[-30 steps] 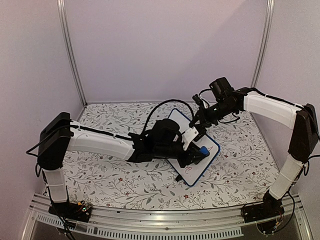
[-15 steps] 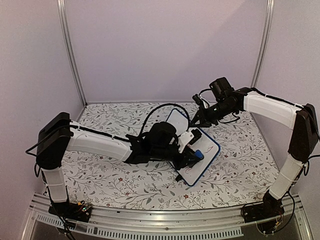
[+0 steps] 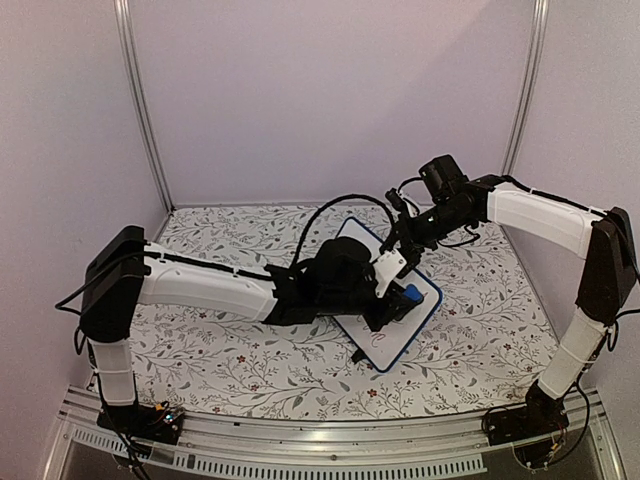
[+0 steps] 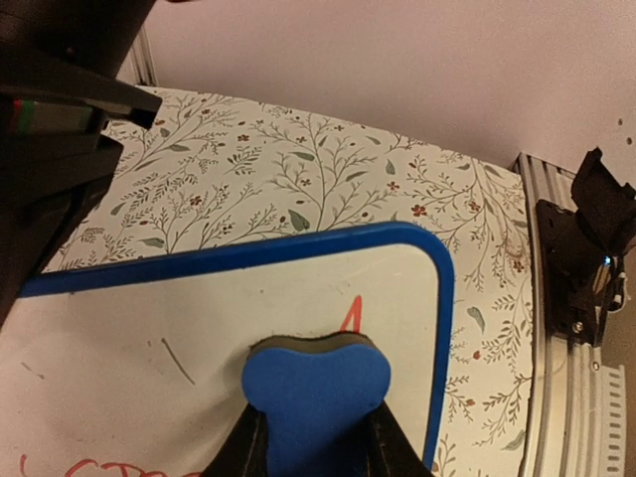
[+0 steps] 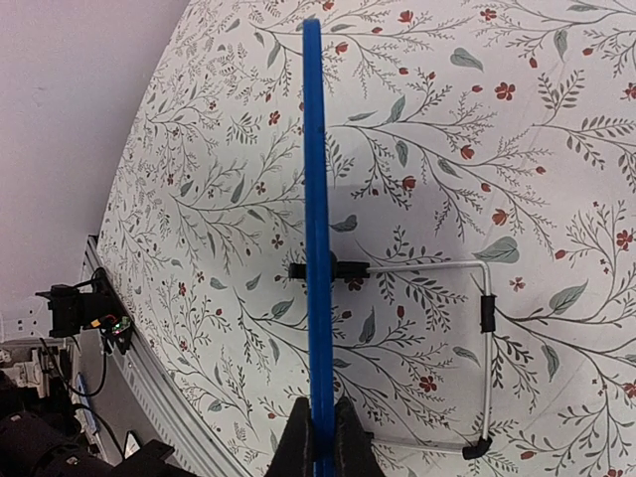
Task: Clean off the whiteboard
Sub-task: Erase the whiteboard from the whiteboard stand.
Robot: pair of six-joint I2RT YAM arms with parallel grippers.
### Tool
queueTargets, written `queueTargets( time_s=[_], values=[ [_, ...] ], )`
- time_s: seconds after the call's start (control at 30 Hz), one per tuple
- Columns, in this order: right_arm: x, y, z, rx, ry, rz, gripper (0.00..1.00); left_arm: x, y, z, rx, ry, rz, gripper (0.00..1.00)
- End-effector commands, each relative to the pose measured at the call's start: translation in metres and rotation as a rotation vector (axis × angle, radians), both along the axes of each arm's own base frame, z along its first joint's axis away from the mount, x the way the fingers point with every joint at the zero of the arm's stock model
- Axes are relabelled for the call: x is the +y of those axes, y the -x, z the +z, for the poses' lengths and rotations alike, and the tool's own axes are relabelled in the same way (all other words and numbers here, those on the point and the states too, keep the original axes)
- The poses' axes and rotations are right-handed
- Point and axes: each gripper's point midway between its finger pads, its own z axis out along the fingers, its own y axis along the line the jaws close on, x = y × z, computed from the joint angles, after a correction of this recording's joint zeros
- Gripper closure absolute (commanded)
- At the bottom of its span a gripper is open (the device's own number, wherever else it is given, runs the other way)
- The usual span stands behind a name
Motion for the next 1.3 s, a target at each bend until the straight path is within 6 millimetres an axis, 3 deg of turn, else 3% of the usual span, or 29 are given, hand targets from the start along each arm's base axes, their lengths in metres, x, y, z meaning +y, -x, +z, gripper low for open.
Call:
queueTargets(
  time_s=[0.0,0.2,0.33,0.53,0.77,0.93,1.1,1.27],
  values=[
    [0.012,0.023,-0.021,0.125,0.009,0.023,1.00,0.015,-0.013,-0.031,-0.017,-0.083,0.082,1.00],
    [0.012,0.023,-0.021,0.125,0.008,0.023,1.00,0.037,-0.002,-0.064,0.040,-0.147,0.096,1.00],
    [0.014,0.023,-0.022,0.128,0.004,0.025,1.00,0.045,0.001,-0.075,0.054,-0.173,0.095,1.00],
    [0.013,0.023,-0.022,0.127,0.005,0.024,1.00,0.038,0.001,-0.066,0.038,-0.153,0.074,1.00],
    [0.013,0.024,-0.022,0.127,0.006,0.024,1.00,0.011,0.004,-0.029,0.001,-0.055,0.004,1.00],
    [0.012,0.024,-0.021,0.126,0.008,0.022,1.00,-0.002,0.003,-0.015,-0.017,-0.036,0.000,1.00],
    [0.012,0.024,-0.020,0.126,0.007,0.020,1.00,-0.005,0.002,-0.015,-0.023,-0.046,0.010,1.00],
    [0.012,0.024,-0.022,0.128,0.013,0.020,1.00,0.012,0.008,-0.030,0.001,-0.090,0.015,1.00]
  ],
)
